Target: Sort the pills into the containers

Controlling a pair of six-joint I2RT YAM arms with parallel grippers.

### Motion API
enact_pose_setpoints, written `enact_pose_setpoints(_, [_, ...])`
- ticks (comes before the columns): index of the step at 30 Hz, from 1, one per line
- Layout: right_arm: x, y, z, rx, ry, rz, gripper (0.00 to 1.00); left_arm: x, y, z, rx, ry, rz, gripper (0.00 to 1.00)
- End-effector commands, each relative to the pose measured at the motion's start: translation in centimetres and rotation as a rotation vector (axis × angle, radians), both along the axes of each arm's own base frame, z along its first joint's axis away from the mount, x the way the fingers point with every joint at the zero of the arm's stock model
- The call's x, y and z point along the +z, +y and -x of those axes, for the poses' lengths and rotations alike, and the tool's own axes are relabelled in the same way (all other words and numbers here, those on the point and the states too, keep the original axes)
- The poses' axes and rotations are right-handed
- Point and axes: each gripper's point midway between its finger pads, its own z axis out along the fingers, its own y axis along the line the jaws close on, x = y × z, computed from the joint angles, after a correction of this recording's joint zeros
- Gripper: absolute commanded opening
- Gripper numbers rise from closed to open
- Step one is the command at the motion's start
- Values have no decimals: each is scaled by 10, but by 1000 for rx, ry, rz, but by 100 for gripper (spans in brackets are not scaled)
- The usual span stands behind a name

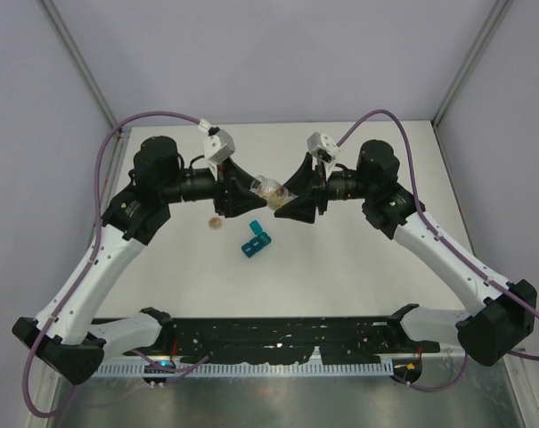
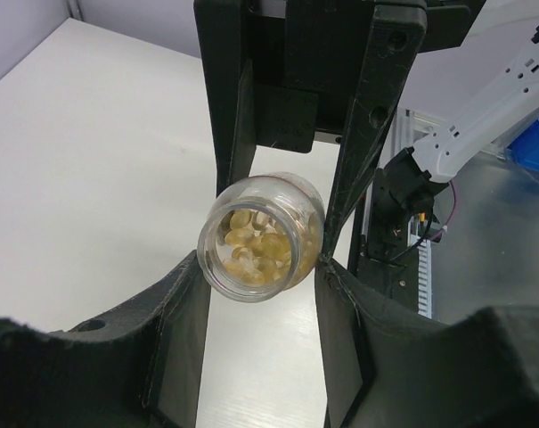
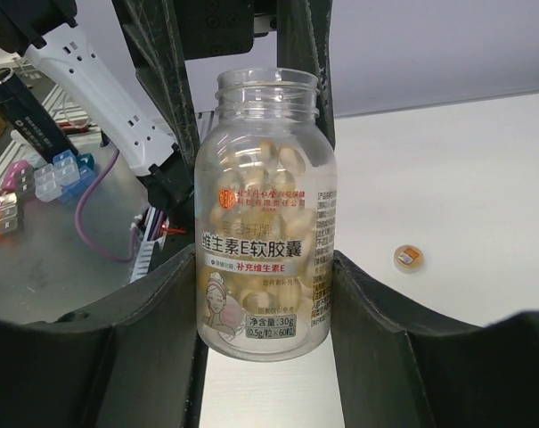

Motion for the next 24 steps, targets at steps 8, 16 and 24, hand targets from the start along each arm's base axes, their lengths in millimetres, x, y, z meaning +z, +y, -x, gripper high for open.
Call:
enact_pose_setpoints(8, [4,9,-1,-1,-54,6,6,30,-14,-2,-36,-52,53,32])
enact_pose_setpoints(16, [-1,7,-2,-14,-64,18,5,24,-5,-4,11,-93,24,42])
enact_pose_setpoints(24, [2,-2,-10,-60,-102,25,6,15,24,-12,144,-170,-31,80])
